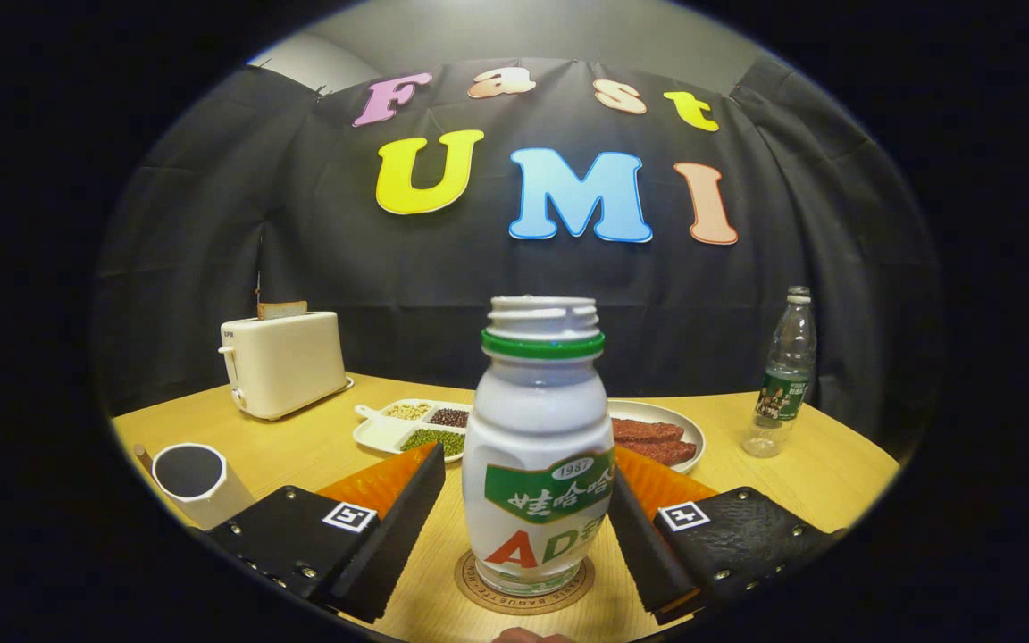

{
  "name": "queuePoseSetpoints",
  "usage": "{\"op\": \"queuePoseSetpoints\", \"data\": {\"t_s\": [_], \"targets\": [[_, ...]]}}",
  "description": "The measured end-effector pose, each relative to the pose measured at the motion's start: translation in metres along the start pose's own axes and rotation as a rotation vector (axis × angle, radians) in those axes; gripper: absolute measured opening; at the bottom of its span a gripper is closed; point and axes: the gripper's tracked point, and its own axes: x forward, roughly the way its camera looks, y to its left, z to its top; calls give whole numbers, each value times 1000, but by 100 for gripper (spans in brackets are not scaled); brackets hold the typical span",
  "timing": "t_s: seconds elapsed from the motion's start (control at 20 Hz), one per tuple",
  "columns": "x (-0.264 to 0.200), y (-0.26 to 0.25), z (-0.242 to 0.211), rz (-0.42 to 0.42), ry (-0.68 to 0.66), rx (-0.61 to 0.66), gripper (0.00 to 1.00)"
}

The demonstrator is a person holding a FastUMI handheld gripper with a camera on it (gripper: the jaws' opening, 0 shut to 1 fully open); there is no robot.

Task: Take the bottle from table, then pour the juice into the cup, finally place the bottle on the coaster

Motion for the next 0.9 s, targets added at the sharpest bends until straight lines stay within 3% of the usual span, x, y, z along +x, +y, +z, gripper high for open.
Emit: {"op": "queuePoseSetpoints", "data": {"t_s": [0.2, 0.45, 0.9], "targets": [[-18, -13, 27, -65, -67, 16, 99], [-46, -18, 77, -77, -141, 27, 99], [-83, -37, 133, -118, -134, 4, 99]]}}
